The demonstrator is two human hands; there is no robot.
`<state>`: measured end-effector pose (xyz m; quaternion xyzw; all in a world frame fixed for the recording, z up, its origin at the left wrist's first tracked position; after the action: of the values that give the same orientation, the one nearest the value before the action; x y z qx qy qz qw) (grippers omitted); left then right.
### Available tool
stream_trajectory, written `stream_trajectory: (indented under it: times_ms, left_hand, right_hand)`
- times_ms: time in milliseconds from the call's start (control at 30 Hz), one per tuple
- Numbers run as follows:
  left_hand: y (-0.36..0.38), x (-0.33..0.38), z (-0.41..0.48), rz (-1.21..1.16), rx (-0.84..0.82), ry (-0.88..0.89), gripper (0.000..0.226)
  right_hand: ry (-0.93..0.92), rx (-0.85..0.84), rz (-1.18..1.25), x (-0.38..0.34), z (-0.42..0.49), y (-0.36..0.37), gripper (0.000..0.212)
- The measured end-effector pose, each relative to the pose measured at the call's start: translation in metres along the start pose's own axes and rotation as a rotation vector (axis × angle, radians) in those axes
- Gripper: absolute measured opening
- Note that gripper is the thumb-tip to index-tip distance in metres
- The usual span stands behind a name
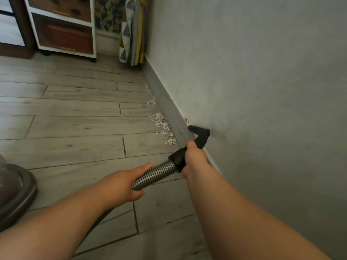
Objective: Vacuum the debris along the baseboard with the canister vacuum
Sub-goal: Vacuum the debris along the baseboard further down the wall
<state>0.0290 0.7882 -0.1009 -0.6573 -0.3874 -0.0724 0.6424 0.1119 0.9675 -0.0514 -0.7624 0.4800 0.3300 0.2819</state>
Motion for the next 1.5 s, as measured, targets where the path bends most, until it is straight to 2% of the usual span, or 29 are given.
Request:
stream_trajectory:
  times_ms: [267,633,767,967,1200,1500]
  left_hand:
    - [-0.004,-0.003,0.036,-0.074,-0.019,-0.056,0.083]
    - [-0.004,0.007,0.065,-0.149,0.0,-0.093,0.081]
    - [0.002,0.014,0.064,-0.141,-0.045,-0.074,0.083]
    - [0.004,0.002,0.039,-0.07,-0.101,-0.013,0.083]
    - [-0.001,-0.008,0.0,-0.009,-0.189,0.115,0.083]
    - [-0.017,0.002,-0.035,0.055,-0.373,0.292,0.075]
  right_hand:
    - [-0.034,-0.02,-0.119,-0.033,0.028,0.018,0.027]
    - [-0.066,-0.06,-0.264,-0.067,0.05,0.033,0.031]
    - [-0.066,-0.036,-0.278,-0.065,0.049,0.024,0.031]
    - [-0.018,-0.013,-0.178,-0.032,0.028,0.008,0.03]
    - [0.052,0.099,-0.066,0.01,-0.022,-0.009,0.032]
    - [0.148,0.175,0.241,0.06,-0.101,-0.048,0.03]
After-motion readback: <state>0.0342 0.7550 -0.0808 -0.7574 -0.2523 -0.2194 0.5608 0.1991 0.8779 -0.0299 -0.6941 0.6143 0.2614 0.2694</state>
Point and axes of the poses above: each hand's wrist, its own z-axis towards the middle knuckle, its own y-axis out of the palm, x = y × z, the point moved 1 cm from there along z, towards the middle knuckle, and after that the axes turned 8 degrees about -z, right-handed, at the moved point
